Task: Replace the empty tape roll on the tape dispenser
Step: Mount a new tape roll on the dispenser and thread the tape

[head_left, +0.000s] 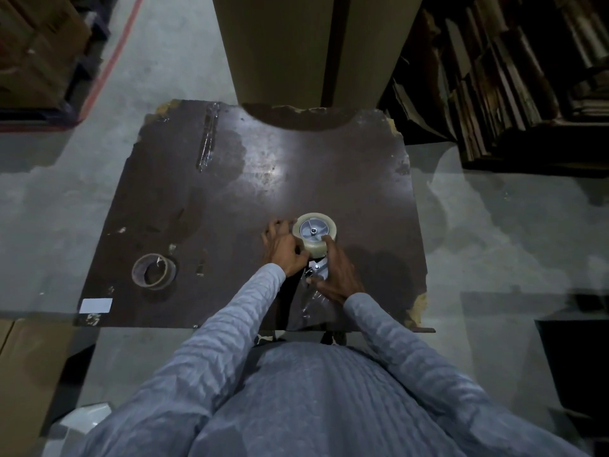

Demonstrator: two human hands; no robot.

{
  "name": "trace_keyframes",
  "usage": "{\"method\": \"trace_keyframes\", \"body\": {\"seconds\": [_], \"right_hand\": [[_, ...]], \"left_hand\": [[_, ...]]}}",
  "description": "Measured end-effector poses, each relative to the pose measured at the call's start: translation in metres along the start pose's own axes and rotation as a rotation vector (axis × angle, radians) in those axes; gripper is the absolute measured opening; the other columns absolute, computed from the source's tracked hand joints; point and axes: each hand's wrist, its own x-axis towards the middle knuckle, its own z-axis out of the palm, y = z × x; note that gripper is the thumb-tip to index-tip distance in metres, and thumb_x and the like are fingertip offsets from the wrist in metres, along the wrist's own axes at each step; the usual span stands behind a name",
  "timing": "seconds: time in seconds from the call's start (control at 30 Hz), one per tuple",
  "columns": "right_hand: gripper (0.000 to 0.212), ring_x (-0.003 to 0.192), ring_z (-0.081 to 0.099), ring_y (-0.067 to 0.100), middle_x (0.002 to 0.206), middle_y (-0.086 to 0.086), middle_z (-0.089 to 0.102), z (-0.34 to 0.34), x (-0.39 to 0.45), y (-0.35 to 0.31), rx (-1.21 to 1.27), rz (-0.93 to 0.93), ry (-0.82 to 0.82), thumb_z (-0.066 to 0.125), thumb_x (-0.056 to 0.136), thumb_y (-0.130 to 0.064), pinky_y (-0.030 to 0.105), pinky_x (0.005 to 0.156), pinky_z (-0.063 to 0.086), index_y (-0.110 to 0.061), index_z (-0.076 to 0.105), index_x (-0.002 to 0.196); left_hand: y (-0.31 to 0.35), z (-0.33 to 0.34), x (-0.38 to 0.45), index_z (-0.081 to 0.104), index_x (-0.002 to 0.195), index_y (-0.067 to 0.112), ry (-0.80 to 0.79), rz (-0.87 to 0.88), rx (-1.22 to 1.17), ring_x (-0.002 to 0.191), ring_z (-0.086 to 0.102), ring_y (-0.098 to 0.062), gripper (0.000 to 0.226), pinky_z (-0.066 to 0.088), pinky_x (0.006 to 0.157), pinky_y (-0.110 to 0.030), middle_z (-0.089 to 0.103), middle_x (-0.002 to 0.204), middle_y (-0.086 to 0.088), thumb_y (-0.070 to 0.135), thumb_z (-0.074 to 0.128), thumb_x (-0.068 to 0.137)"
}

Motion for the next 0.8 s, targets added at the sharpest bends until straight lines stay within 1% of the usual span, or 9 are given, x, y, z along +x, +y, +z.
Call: {"method": "trace_keyframes", "body": {"seconds": [0.13, 0.23, 0.27, 0.33, 0.43, 0.47, 0.6, 0.7, 0.8], "right_hand": [[0.097, 0.123, 0.058, 0.038, 0.150, 0.008, 0.045, -0.002, 0.003, -0.005, -0.047, -0.002, 0.003, 0.075, 0.077, -0.029, 0.050, 0.098, 0.052, -0.025, 0.016, 0.155], [0.100, 0.126, 0.057, 0.039, 0.155, 0.010, 0.040, -0.003, 0.008, -0.009, -0.071, -0.007, 0.012, 0.073, 0.079, -0.029, 0.050, 0.100, 0.051, -0.022, 0.012, 0.158], [0.101, 0.125, 0.057, 0.040, 0.157, 0.010, 0.038, -0.003, 0.008, -0.010, -0.082, -0.010, 0.016, 0.073, 0.080, -0.030, 0.050, 0.099, 0.051, -0.022, 0.010, 0.159], [0.104, 0.124, 0.057, 0.042, 0.161, 0.010, 0.032, -0.005, 0.011, -0.012, -0.100, -0.008, 0.016, 0.072, 0.081, -0.034, 0.048, 0.099, 0.050, -0.022, 0.005, 0.160], [0.111, 0.122, 0.059, 0.040, 0.156, 0.013, 0.038, -0.013, 0.019, -0.013, -0.056, 0.022, 0.033, 0.074, 0.079, -0.035, 0.049, 0.101, 0.050, -0.025, -0.001, 0.160], [0.113, 0.123, 0.058, 0.039, 0.154, 0.012, 0.041, -0.018, 0.023, -0.013, -0.022, 0.042, 0.045, 0.076, 0.078, -0.033, 0.051, 0.102, 0.050, -0.025, -0.001, 0.159], [0.104, 0.117, 0.063, 0.036, 0.139, 0.015, 0.056, -0.036, 0.039, -0.006, 0.100, 0.044, 0.069, 0.082, 0.071, -0.023, 0.051, 0.097, 0.055, -0.017, 0.019, 0.154], [0.092, 0.114, 0.064, 0.035, 0.133, 0.015, 0.058, -0.038, 0.041, -0.001, 0.152, 0.065, 0.045, 0.087, 0.069, -0.025, 0.051, 0.095, 0.057, -0.018, 0.031, 0.142], [0.073, 0.105, 0.068, 0.038, 0.124, 0.016, 0.063, -0.037, 0.043, 0.002, 0.296, 0.168, 0.028, 0.089, 0.067, -0.023, 0.055, 0.088, 0.058, -0.022, 0.042, 0.123]], "left_hand": [[-0.003, -0.003, 0.000, 0.077, 0.086, 0.008, 0.025, 0.020, -0.051, 0.136, 0.029, -0.032, 0.022, 0.026, 0.111, -0.045, 0.049, 0.142, 0.004, 0.025, 0.070, 0.074], [-0.004, -0.007, 0.003, 0.071, 0.068, 0.013, 0.057, 0.025, -0.105, 0.133, 0.030, -0.028, 0.010, 0.026, 0.110, -0.041, 0.050, 0.138, 0.007, 0.022, 0.072, 0.070], [-0.004, -0.009, 0.003, 0.067, 0.069, 0.018, 0.061, 0.021, -0.135, 0.133, 0.030, -0.027, 0.005, 0.024, 0.109, -0.035, 0.049, 0.138, 0.008, 0.021, 0.071, 0.070], [-0.004, -0.012, 0.001, 0.059, 0.076, 0.024, 0.065, 0.006, -0.177, 0.133, 0.029, -0.024, 0.014, 0.020, 0.104, -0.026, 0.049, 0.137, 0.007, 0.021, 0.070, 0.069], [-0.010, -0.018, -0.002, 0.067, 0.060, 0.012, 0.141, 0.102, -0.207, 0.129, 0.030, -0.024, 0.014, 0.026, 0.105, -0.036, 0.052, 0.134, 0.009, 0.022, 0.074, 0.067], [-0.013, -0.020, -0.003, 0.070, 0.062, 0.010, 0.166, 0.134, -0.235, 0.128, 0.029, -0.021, 0.015, 0.028, 0.105, -0.040, 0.052, 0.133, 0.009, 0.023, 0.074, 0.066], [-0.018, -0.030, -0.006, 0.075, 0.075, 0.004, 0.135, 0.155, -0.292, 0.123, 0.025, -0.009, 0.029, 0.034, 0.108, -0.044, 0.055, 0.128, 0.008, 0.029, 0.068, 0.062], [-0.021, -0.041, -0.002, 0.067, 0.060, 0.011, 0.101, 0.115, -0.237, 0.127, 0.032, -0.021, 0.015, 0.035, 0.107, -0.046, 0.055, 0.127, 0.005, 0.023, 0.075, 0.066], [-0.027, -0.056, 0.007, 0.067, 0.062, 0.019, 0.024, 0.125, -0.171, 0.127, 0.034, -0.026, 0.015, 0.032, 0.106, -0.041, 0.054, 0.127, 0.004, 0.021, 0.080, 0.068]]}}
